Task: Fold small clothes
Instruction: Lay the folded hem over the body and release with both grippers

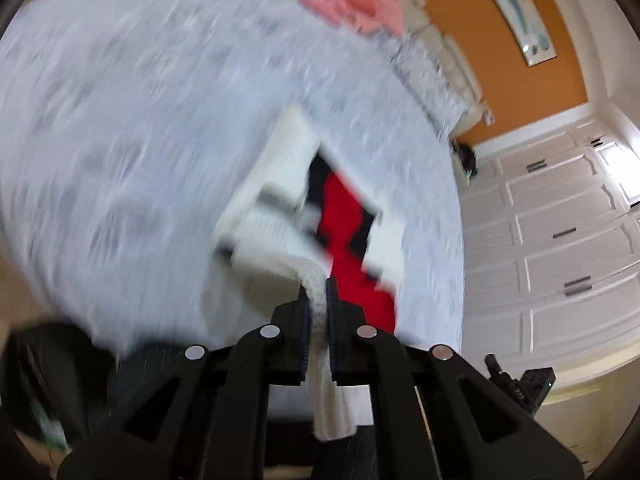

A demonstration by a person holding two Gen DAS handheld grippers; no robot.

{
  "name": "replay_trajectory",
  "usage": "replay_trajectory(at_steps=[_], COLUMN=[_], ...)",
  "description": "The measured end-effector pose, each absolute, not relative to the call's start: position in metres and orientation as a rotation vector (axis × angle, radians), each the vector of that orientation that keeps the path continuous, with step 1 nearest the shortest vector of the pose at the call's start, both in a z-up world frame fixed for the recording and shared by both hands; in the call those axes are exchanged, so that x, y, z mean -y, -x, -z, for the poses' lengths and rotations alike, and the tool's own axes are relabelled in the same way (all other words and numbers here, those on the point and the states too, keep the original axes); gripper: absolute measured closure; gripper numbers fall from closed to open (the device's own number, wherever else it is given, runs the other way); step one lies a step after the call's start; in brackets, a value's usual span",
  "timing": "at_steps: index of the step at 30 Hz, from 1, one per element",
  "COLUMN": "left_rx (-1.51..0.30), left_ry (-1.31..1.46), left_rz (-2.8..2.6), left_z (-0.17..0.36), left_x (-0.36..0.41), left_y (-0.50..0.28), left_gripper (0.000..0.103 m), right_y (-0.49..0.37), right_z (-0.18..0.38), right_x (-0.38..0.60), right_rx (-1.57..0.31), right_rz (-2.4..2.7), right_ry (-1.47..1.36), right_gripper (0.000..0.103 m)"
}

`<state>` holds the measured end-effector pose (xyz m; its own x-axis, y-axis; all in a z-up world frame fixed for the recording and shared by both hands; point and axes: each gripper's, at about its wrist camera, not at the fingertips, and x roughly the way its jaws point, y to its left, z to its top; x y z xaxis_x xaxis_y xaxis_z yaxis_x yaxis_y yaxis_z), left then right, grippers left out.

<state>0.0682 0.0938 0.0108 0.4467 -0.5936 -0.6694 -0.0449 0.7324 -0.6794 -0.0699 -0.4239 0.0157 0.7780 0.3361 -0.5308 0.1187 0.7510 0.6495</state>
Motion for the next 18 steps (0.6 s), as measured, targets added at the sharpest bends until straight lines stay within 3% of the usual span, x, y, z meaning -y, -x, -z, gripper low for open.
replay_trajectory(at_steps=[5, 6, 10, 12, 18], left_rx=[-1.017, -1.017, -1.083, -1.085, -1.134], left_ry=[0.579, 0.565, 0.592, 0.555, 0.649], left_rz=[0.246, 0.213, 0.24, 0.252, 0.247], left_z=[-0.007, -0.002, 0.02, 0.026, 0.045], left_x=[-0.06, -0.056, -0.045, -0.044, -0.056], left_y=[-0.189, -0.203, -0.223, -0.213, -0.183], left_gripper=[0.097, 0.097, 0.097, 0.097, 0.097], right_y=[-0.057, -0.075, -0.067, -0.052, -0.078], right_z=[-0.011, -0.004, 0.035, 0.06, 0.114], right_x=[0.451, 0.444, 0.39, 0.358, 0.307], right_rx=[-0.714, -0.774, -0.959, -1.029, -1.098], right_rz=[0.002, 0.055, -0.142, -0.209, -0.304], right_ry=[-0.557, -0.457, -0.332, -0.274, -0.313], right_gripper=[0.102, 0.094, 0.091, 0.06, 0.055])
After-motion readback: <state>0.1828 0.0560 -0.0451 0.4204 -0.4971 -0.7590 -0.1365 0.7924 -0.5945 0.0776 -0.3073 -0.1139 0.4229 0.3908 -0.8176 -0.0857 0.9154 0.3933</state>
